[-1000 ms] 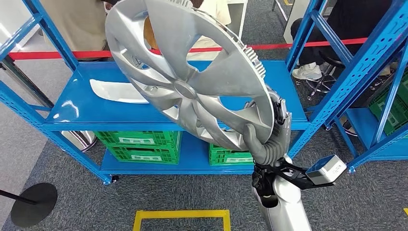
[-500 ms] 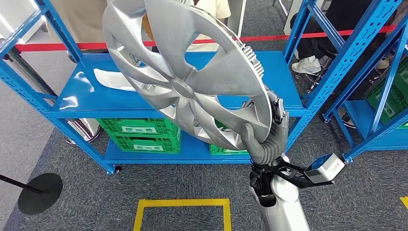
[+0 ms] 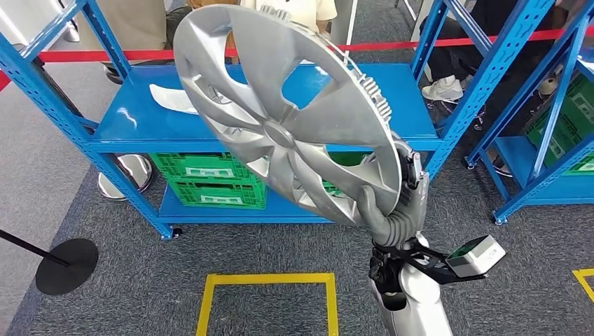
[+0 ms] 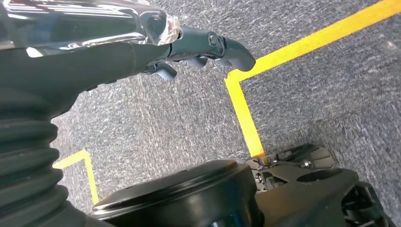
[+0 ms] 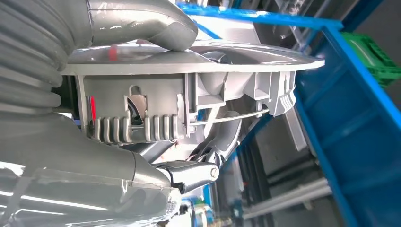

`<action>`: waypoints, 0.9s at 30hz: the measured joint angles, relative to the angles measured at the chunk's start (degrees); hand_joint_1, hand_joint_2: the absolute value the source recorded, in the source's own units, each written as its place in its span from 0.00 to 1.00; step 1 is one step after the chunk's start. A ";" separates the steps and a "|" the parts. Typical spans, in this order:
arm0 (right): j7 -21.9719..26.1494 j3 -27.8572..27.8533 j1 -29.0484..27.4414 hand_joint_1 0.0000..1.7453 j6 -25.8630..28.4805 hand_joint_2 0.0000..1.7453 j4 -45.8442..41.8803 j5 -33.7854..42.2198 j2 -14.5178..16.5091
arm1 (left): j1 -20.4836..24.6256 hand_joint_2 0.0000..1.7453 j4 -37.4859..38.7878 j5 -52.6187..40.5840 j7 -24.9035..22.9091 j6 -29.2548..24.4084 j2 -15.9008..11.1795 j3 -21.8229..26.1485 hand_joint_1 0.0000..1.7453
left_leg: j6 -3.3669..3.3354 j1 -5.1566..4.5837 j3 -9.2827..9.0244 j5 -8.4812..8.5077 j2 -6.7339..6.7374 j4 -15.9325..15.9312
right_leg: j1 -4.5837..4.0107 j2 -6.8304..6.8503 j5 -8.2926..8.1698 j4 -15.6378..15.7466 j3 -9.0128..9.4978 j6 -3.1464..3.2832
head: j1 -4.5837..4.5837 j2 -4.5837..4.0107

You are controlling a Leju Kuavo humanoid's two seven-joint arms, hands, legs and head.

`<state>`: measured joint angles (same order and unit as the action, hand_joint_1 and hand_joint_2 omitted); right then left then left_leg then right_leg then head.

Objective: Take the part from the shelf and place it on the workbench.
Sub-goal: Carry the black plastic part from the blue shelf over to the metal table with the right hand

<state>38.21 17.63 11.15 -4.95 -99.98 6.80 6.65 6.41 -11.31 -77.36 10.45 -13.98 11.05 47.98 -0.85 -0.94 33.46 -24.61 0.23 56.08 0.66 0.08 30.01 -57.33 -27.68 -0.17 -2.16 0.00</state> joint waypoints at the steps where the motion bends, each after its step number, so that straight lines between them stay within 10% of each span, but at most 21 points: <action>1: -0.03 -0.16 -0.35 1.00 0.48 1.00 -0.46 -0.23 -0.01 | 0.12 1.00 -0.01 -0.38 -0.22 0.30 -0.07 -0.02 0.00 | 0.32 0.00 0.12 0.38 -0.01 -0.02 | -0.06 -0.01 -0.24 0.11 -0.28 0.28 | 0.02 0.00; 3: -0.16 -0.42 -1.09 1.00 1.21 1.00 -1.24 -0.66 -0.03 | 0.36 1.00 -0.02 -1.09 -0.64 0.99 -0.28 -0.07 0.00 | 1.01 0.04 0.63 -0.25 -0.19 0.52 | 0.20 0.17 -1.12 0.18 -1.27 1.08 | 0.11 0.00; 8: -0.31 -0.84 -3.49 1.00 1.85 1.00 -2.70 -1.11 -0.12 | 1.15 1.00 -0.05 -0.70 -1.46 1.23 -0.67 -0.12 0.00 | 2.56 0.49 3.72 -11.65 -0.25 14.91 | 0.47 0.47 -4.47 0.17 -5.16 1.88 | -0.18 0.00; 10: -0.31 -1.00 -4.26 1.00 1.36 1.00 -2.75 -0.87 -0.33 | 1.02 1.00 -0.05 0.29 -1.57 0.52 -0.69 -0.04 0.00 | 2.69 0.75 1.98 -10.45 -0.23 16.46 | 0.46 0.48 -5.80 0.03 -6.97 1.66 | -0.19 0.00; 13: -0.20 -1.25 -4.57 1.00 -0.31 1.00 -2.69 -0.03 -0.62 | 0.20 1.00 -0.04 1.99 -1.65 -0.89 -0.73 0.37 0.00 | 2.55 1.16 -6.17 -6.94 -0.28 5.79 | 0.37 0.37 -7.57 -0.27 -9.14 0.98 | -0.20 0.00; 16: 0.33 -1.43 -4.21 1.00 -1.37 1.00 -2.24 0.40 -0.64 | -0.46 1.00 -0.02 3.01 -1.65 -1.67 -0.76 1.18 0.00 | 1.86 0.89 -10.42 -8.09 -0.53 -2.01 | 0.26 0.51 -9.45 -0.26 -10.12 -0.14 | -0.13 0.00; 19: 0.99 -1.47 -4.15 1.00 -1.42 1.00 -1.55 0.07 -0.67 | -0.74 1.00 0.01 2.95 -1.62 -1.48 -0.90 1.56 0.00 | 0.19 0.96 -8.45 -6.73 -0.34 -2.05 | 0.49 0.58 -8.49 -1.17 -11.26 -1.11 | 0.02 0.00; 23: 1.19 -1.45 -4.38 1.00 -1.08 1.00 -0.82 -0.05 -0.81 | -0.51 1.00 0.01 1.52 -1.45 -0.56 -1.25 1.54 0.00 | -0.93 0.67 -5.29 -3.95 0.14 -1.93 | 0.55 0.42 1.73 -14.10 -13.72 -1.60 | 0.38 0.00; 25: 1.22 -1.43 -4.84 1.00 -0.96 1.00 -0.59 0.02 -0.93 | -0.37 1.00 0.01 1.98 -1.42 -0.63 -1.40 1.61 0.00 | -0.98 0.35 -3.78 -2.69 0.27 -1.59 | 0.54 0.42 0.72 -17.77 -12.58 -1.41 | 0.43 0.00; 27: 1.25 -1.44 -5.26 1.00 -0.87 1.00 -0.43 0.25 -1.05 | -0.22 1.00 0.01 2.70 -1.43 -0.90 -1.44 1.81 0.00 | -0.82 0.14 -2.45 -1.74 0.28 -1.07 | 0.43 0.42 -2.05 -13.32 -7.61 -0.84 | 0.44 0.00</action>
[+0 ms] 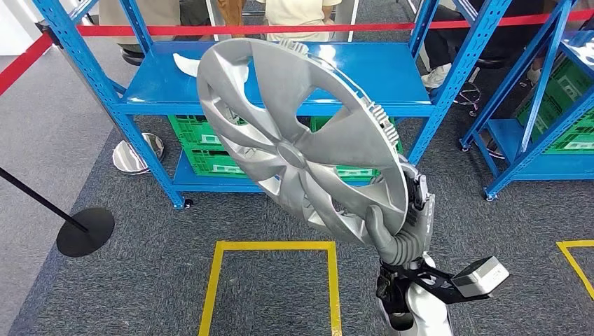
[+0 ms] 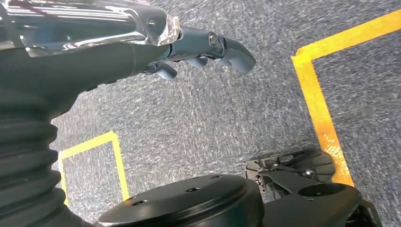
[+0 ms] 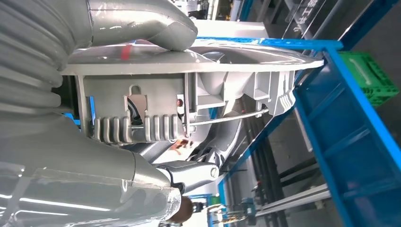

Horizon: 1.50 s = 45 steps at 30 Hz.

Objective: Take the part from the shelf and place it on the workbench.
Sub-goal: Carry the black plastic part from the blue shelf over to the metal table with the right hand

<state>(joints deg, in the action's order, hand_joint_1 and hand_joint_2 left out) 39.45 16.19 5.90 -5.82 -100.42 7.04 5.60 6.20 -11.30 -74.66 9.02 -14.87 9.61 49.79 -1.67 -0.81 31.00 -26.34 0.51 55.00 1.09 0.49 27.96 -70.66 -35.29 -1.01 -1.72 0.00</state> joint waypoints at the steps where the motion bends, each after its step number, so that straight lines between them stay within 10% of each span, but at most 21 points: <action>1: 0.00 0.00 -0.12 1.00 0.02 1.00 0.07 0.20 -0.03 | 0.10 1.00 0.00 0.21 -0.03 -0.15 0.02 0.10 0.00 | 0.17 -0.14 0.57 0.38 -0.05 0.34 | -0.08 -0.02 0.00 4.44 3.43 0.29 | -0.02 0.00; 4: 0.09 -0.02 -0.20 1.00 0.01 1.00 0.24 1.02 -0.06 | 0.36 1.00 0.00 0.71 -0.24 -0.63 0.05 0.38 0.00 | 1.02 -0.37 1.60 1.53 -0.02 0.93 | -0.45 -0.12 2.44 13.14 8.90 0.80 | -0.05 0.00; 7: 0.17 -0.13 -0.29 1.00 -0.11 1.00 0.61 1.57 -0.06 | 0.51 1.00 0.00 0.91 -0.50 -0.86 -0.02 0.67 0.00 | 2.07 -0.35 2.95 0.64 -0.02 1.90 | -0.20 0.00 1.66 13.71 7.31 1.89 | -0.19 0.00; 11: 0.19 -0.42 -0.42 1.00 -0.23 1.00 1.35 2.00 -0.04 | 0.85 1.00 0.00 1.02 -0.92 -1.10 0.02 1.19 0.00 | 3.26 -0.07 4.49 -9.21 -0.13 12.88 | -0.17 0.25 -1.02 13.66 4.04 2.82 | -0.60 0.00; 13: 0.19 -0.56 -0.63 1.00 -0.25 1.00 1.69 2.15 -0.04 | 0.89 1.00 0.00 1.06 -1.14 -1.22 0.07 1.37 0.00 | 3.32 0.01 3.42 -8.78 -0.12 16.76 | -0.28 0.29 -2.46 13.38 2.13 2.73 | -0.60 0.00; 16: 0.18 -0.78 -1.16 1.00 -0.26 1.00 1.88 2.27 -0.04 | 0.42 1.00 0.01 0.98 -1.42 -1.69 -0.05 1.49 0.00 | 2.89 0.19 -3.30 -4.58 -0.28 9.20 | -0.51 0.27 -4.40 12.93 -0.51 2.35 | -0.60 0.00; 18: 0.19 -0.95 -1.40 1.00 -0.26 1.00 1.87 2.27 -0.04 | -0.21 1.00 0.00 0.93 -1.49 -1.96 -0.29 1.51 0.00 | 2.42 0.06 -8.27 -5.89 -0.44 0.97 | -0.64 0.33 -5.63 12.87 -1.36 1.86 | -0.57 0.00; 20: 0.21 -1.13 -1.52 1.00 -0.26 1.00 1.86 2.29 -0.03 | -0.67 1.00 0.01 0.89 -1.51 -2.05 -0.54 1.52 0.00 | 1.86 -0.20 -9.53 -7.06 -0.47 -2.38 | -0.63 0.48 -6.99 13.09 -1.96 1.19 | -0.54 0.00; 22: 0.23 -1.25 -1.69 1.00 -0.26 1.00 1.86 2.30 -0.03 | -0.99 1.00 0.01 0.85 -1.52 -2.09 -0.71 1.53 0.00 | 0.90 -0.02 -8.28 -6.10 -0.27 -2.50 | -0.56 0.40 -6.71 12.78 -2.81 0.59 | -0.53 0.00; 27: 0.24 -1.39 -2.47 1.00 -0.26 1.00 1.86 1.96 -0.04 | -1.37 1.00 0.01 0.80 -1.57 -2.20 -0.85 1.54 0.00 | -0.22 0.27 -3.77 -2.48 0.27 -1.90 | -0.51 0.08 4.15 -2.00 -6.13 -0.56 | 0.03 0.00; 29: 0.24 -1.50 -2.80 1.00 -0.26 1.00 1.86 1.90 -0.04 | -1.38 1.00 0.01 0.84 -1.73 -2.44 -0.89 1.56 0.00 | -0.01 0.35 -1.81 -1.46 0.36 -1.04 | -0.45 0.07 1.99 -3.84 -4.53 -0.67 | 0.05 0.00; 31: 0.24 -1.62 -2.78 1.00 -0.26 1.00 1.85 1.85 -0.04 | -1.38 1.00 0.01 0.87 -1.89 -2.72 -0.91 1.58 0.00 | 0.41 0.43 0.13 -0.82 0.38 0.33 | -0.29 0.06 -0.09 2.13 0.67 -0.74 | 0.07 0.00; 34: 0.26 -1.76 -2.53 1.00 -0.26 1.00 1.75 1.84 -0.05 | -1.31 1.00 0.00 0.85 -1.95 -2.94 -1.03 1.60 0.00 | 1.32 0.25 2.30 -0.02 0.31 2.16 | -0.37 -0.23 2.27 11.33 6.44 -0.17 | 0.05 0.00; 37: 0.27 -1.95 -2.45 1.00 -0.23 1.00 1.68 1.78 -0.04 | -1.36 1.00 0.00 0.84 -2.23 -2.96 -1.15 1.63 0.00 | 2.37 0.34 3.61 0.19 0.13 2.89 | -0.36 -0.31 2.01 12.16 5.30 1.41 | -0.01 0.00; 42: 0.31 -2.10 -2.55 1.00 0.01 1.00 1.66 0.92 -0.04 | -1.46 1.00 0.00 0.99 -2.86 -2.97 -1.18 1.93 0.00 | 3.41 0.49 7.36 -10.53 -0.30 16.04 | -0.31 -0.14 -1.53 12.16 1.22 2.68 | -0.33 0.00; 45: 0.31 -2.18 -2.64 1.00 0.15 1.00 1.66 0.94 -0.04 | -1.45 1.00 0.00 0.98 -2.96 -2.98 -1.15 2.12 0.00 | 2.99 0.46 4.43 -7.06 -0.35 16.60 | -0.58 -0.16 -3.87 12.10 -1.63 2.51 | -0.34 0.00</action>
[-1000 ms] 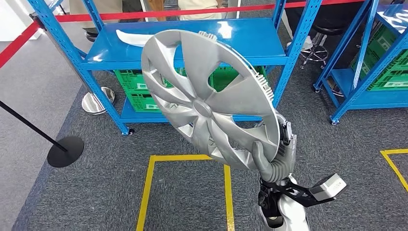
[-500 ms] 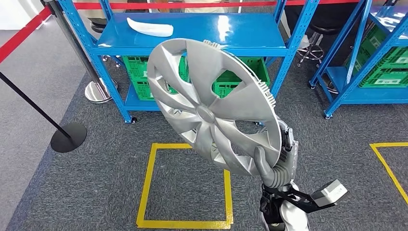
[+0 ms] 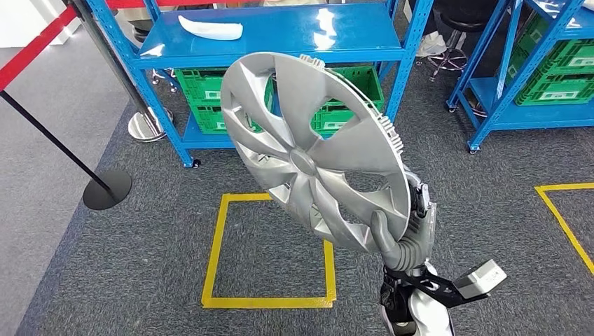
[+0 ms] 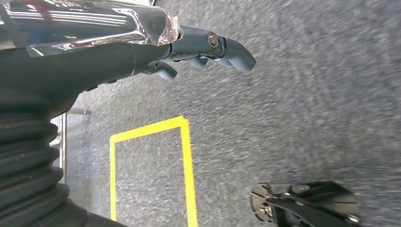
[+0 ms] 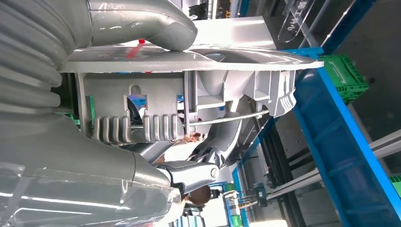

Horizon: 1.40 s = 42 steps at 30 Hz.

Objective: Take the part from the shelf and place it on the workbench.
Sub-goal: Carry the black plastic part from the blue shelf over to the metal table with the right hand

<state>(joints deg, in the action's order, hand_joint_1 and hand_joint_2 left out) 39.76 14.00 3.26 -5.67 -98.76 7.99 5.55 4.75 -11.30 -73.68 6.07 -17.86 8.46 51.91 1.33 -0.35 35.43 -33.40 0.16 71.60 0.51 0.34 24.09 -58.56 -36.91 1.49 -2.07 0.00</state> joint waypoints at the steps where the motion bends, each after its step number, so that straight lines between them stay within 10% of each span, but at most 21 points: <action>1: 0.00 -0.04 0.00 1.00 0.04 1.00 -0.03 0.07 0.01 | 0.06 1.00 -0.02 0.00 -0.02 -0.01 -0.02 0.02 0.00 | -0.36 -0.07 -2.93 1.37 -0.07 -3.50 | -0.07 -0.01 -0.74 -0.01 -0.75 -0.10 | 0.00 0.00; 4: -0.02 -0.21 -0.03 1.00 0.11 1.00 -0.18 0.28 0.07 | 0.33 1.00 -0.08 -0.01 -0.06 -0.10 -0.10 0.04 0.00 | -1.44 -0.60 -11.36 0.13 -0.19 -15.82 | -0.27 0.11 -2.68 0.14 -1.68 -0.81 | 0.08 0.00; 7: -0.02 -0.32 -0.08 1.00 0.16 1.00 -0.21 0.43 0.10 | 0.25 1.00 -0.06 -0.03 -0.20 -0.16 -0.04 0.17 0.00 | -2.58 -0.78 -11.29 0.82 -0.07 -17.96 | -0.12 0.18 -3.93 0.75 -1.96 -1.85 | 0.07 0.00; 11: -0.02 -0.57 -0.30 1.00 0.44 1.00 -0.21 0.69 0.01 | 0.14 1.00 -0.02 -0.02 -0.33 -0.22 -0.16 0.33 0.00 | -3.66 -0.45 -8.06 4.21 0.34 -18.02 | 0.01 -0.19 6.16 -8.93 -4.70 -3.00 | 0.50 0.00; 13: -0.02 -0.81 -0.45 1.00 0.65 1.00 -0.19 0.86 -0.01 | 0.10 1.00 -0.02 -0.02 -0.32 -0.22 -0.16 0.36 0.00 | -3.62 -0.44 -6.09 5.70 0.47 -17.67 | 0.03 -0.18 8.44 -15.54 -5.08 -3.34 | 0.54 0.00; 16: -0.02 -1.28 -0.78 1.00 0.90 1.00 -0.15 1.09 -0.02 | 0.00 1.00 -0.02 -0.02 -0.32 -0.22 -0.16 0.38 0.00 | -3.17 -0.25 -3.01 7.32 0.55 -16.54 | 0.09 -0.17 5.02 -11.44 1.03 -3.34 | 0.55 0.00; 18: -0.02 -1.54 -0.90 1.00 0.91 1.00 -0.15 1.20 -0.01 | -0.01 1.00 -0.02 -0.02 -0.32 -0.23 -0.21 0.41 0.00 | -2.63 -0.27 -1.49 7.98 0.53 -15.58 | 0.01 -0.22 5.26 -2.93 7.01 -3.07 | 0.56 0.00; 20: -0.01 -1.73 -1.00 1.00 0.81 1.00 -0.14 1.27 0.00 | -0.01 1.00 -0.02 0.01 -0.32 -0.31 -0.25 0.47 0.00 | -2.04 -0.35 -0.53 8.78 0.53 -15.05 | -0.22 -0.32 6.50 1.24 9.19 -2.52 | 0.56 0.00; 23: 0.00 -2.01 -1.18 1.00 0.47 1.00 -0.11 1.29 0.04 | -0.11 1.00 -0.02 0.06 -0.32 -0.49 -0.33 0.67 0.00 | -1.08 -0.22 0.68 8.34 0.19 -14.13 | -0.09 -0.17 5.57 1.55 7.90 -0.97 | 0.56 0.00; 27: 0.00 -2.47 -1.25 1.00 0.29 1.00 -0.04 0.96 0.28 | -0.22 1.00 -0.01 0.04 -0.32 -0.59 -0.38 0.83 0.00 | 0.07 0.33 4.50 -1.22 -0.15 -1.83 | 0.17 0.04 3.22 1.61 5.13 0.03 | 0.27 0.00; 29: 0.00 -2.66 -1.35 1.00 0.53 1.00 0.01 0.39 0.31 | -0.23 1.00 -0.02 -0.01 -0.31 -0.59 -0.38 0.84 0.00 | 0.21 0.50 4.42 -1.19 -0.14 2.05 | 0.17 0.06 2.16 1.58 3.60 -0.11 | 0.25 0.00; 32: 0.00 -2.94 -1.66 1.00 1.15 1.00 0.02 -0.64 0.33 | -0.21 1.00 -0.02 -0.09 -0.29 -0.59 -0.43 0.84 0.00 | -0.04 0.55 -2.64 3.61 -0.18 -6.13 | 0.15 0.03 0.90 1.55 2.06 -0.65 | 0.25 0.00; 35: 0.00 -3.20 -1.88 1.00 1.89 1.00 -0.01 -1.65 0.45 | -0.16 1.00 -0.02 -0.13 -0.31 -0.58 -0.44 0.85 0.00 | -0.59 0.31 -9.09 2.73 -0.42 -15.99 | -0.08 0.10 -0.13 1.51 1.63 -1.58 | 0.29 0.00; 38: 0.00 -3.32 -2.08 1.00 2.89 1.00 -0.05 -2.72 0.51 | -0.19 1.00 -0.02 -0.15 -0.42 -0.54 -0.49 0.86 0.00 | -1.65 0.45 -9.04 2.51 -0.58 -17.41 | -0.03 0.25 -0.14 0.78 0.70 -2.53 | 0.35 0.00; 42: 0.00 -3.35 -2.77 1.00 4.04 1.00 -0.08 -3.62 0.50 | -0.35 1.00 -0.02 -0.15 -0.45 -0.37 -0.52 0.88 0.00 | -3.17 0.36 -7.68 3.69 -1.07 -17.39 | -0.02 0.08 7.29 -12.54 -4.58 -3.29 | 0.64 0.00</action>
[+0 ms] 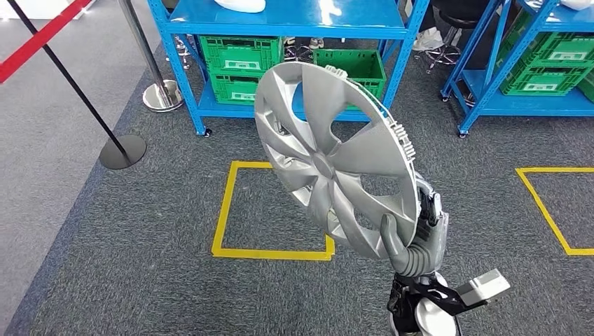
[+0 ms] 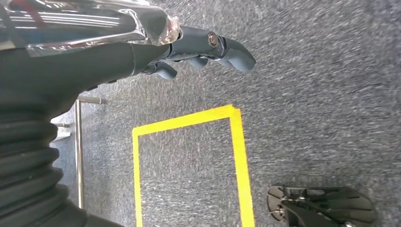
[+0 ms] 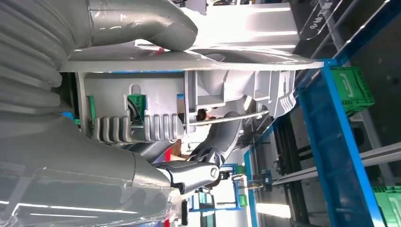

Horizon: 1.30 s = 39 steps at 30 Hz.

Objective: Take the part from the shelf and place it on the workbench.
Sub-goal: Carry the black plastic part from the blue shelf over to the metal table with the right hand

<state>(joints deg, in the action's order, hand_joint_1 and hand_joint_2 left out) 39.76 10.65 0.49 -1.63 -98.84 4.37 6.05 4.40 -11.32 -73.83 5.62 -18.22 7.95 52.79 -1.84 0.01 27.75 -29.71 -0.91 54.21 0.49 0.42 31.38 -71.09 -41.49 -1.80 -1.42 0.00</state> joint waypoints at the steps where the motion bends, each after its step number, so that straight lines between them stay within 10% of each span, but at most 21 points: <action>1: 0.00 -0.01 -0.27 1.00 0.23 1.00 0.00 -0.14 0.00 | -0.09 1.00 0.00 0.00 0.00 0.09 -0.01 0.01 0.00 | -0.09 -0.11 0.33 0.22 -0.28 0.12 | -0.01 -0.03 1.12 -3.07 -0.87 -0.01 | 0.00 0.00; 3: 0.00 -0.04 -0.85 1.00 0.75 1.00 -0.04 -0.39 0.00 | -0.25 1.00 0.00 0.01 0.01 0.25 -0.04 0.03 0.00 | -0.09 -0.33 0.77 0.48 -1.14 0.41 | -0.01 -0.21 0.32 -2.24 0.87 0.31 | 0.00 0.00; 7: 0.01 -0.33 -1.68 1.00 1.46 1.00 -0.80 -0.80 0.05 | -0.20 1.00 0.01 0.11 0.05 0.28 0.05 0.06 0.00 | 0.39 -0.60 1.50 0.76 -3.18 1.15 | 0.02 -3.49 -3.64 12.67 10.01 1.69 | -0.13 0.00; 12: 0.02 -0.78 -2.50 1.00 2.08 1.00 -2.02 -1.40 0.34 | -0.40 1.00 0.02 0.45 0.07 0.28 -0.04 0.37 0.00 | 1.94 -0.49 3.54 -0.08 -3.45 3.06 | 0.41 -1.66 -3.95 14.08 10.31 2.53 | -0.44 0.00; 17: 0.02 -1.26 -3.35 1.00 2.20 1.00 -2.49 -1.46 0.59 | -0.37 1.00 0.02 0.68 -0.08 0.28 -0.10 0.80 0.00 | 3.40 0.28 10.74 -6.62 0.61 18.08 | 0.51 2.06 -4.17 14.05 9.76 2.86 | -1.02 0.00; 22: 0.02 -1.39 -3.69 1.00 1.75 1.00 -2.57 -1.18 0.63 | -0.33 1.00 0.02 0.81 -0.15 0.28 -0.24 1.04 0.00 | 3.16 0.35 2.25 0.30 4.15 2.45 | 0.27 5.13 -4.31 13.79 9.69 2.19 | -0.95 0.00; 25: 0.02 -1.50 -3.45 1.00 1.15 1.00 -2.62 -0.66 0.74 | -0.39 1.00 0.02 0.81 -0.25 0.24 -0.19 1.12 0.00 | 2.09 0.02 2.25 0.80 3.40 1.20 | 0.22 6.34 -4.51 13.91 9.74 1.13 | -0.76 0.00; 28: 0.02 -1.78 -3.20 1.00 0.62 1.00 -2.62 -0.19 0.80 | -0.42 1.00 0.02 0.78 -0.32 -0.08 -0.08 1.32 0.00 | 0.81 0.37 2.43 1.69 1.66 0.93 | 0.46 3.30 -1.84 10.49 8.33 0.25 | -0.57 0.00; 32: 0.01 -2.56 -3.19 1.00 0.27 1.00 -2.62 0.75 0.65 | -0.39 1.00 0.02 0.64 -0.22 -0.31 0.27 1.39 0.00 | 0.24 0.18 3.00 2.26 -1.06 1.09 | 0.40 0.05 4.34 -3.13 2.85 0.26 | -0.41 0.00; 36: 0.02 -3.41 -3.15 1.00 -0.05 1.00 -2.98 1.31 0.57 | -0.42 1.00 0.02 0.11 -0.07 -0.24 0.37 1.39 0.00 | 0.60 0.08 3.25 2.20 -4.37 1.83 | 0.65 -2.46 -1.49 7.96 8.57 0.92 | -0.38 0.00; 39: 0.02 -4.02 -3.12 1.00 -0.37 1.00 -3.73 1.34 0.49 | -0.35 1.00 0.02 -0.05 -0.14 0.08 0.42 1.39 0.00 | 1.53 0.12 4.39 2.29 -6.27 2.54 | 0.76 -4.52 -2.36 12.66 10.51 1.10 | -0.42 0.00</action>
<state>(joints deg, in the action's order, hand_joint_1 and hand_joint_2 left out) 39.77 6.63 -2.64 -2.00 -102.57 5.72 6.55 4.05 -11.30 -73.88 5.48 -18.14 8.36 54.18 -0.31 0.14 32.14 -27.42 -7.18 56.75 1.26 -4.11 29.02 -58.43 -30.99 -0.70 -1.84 0.00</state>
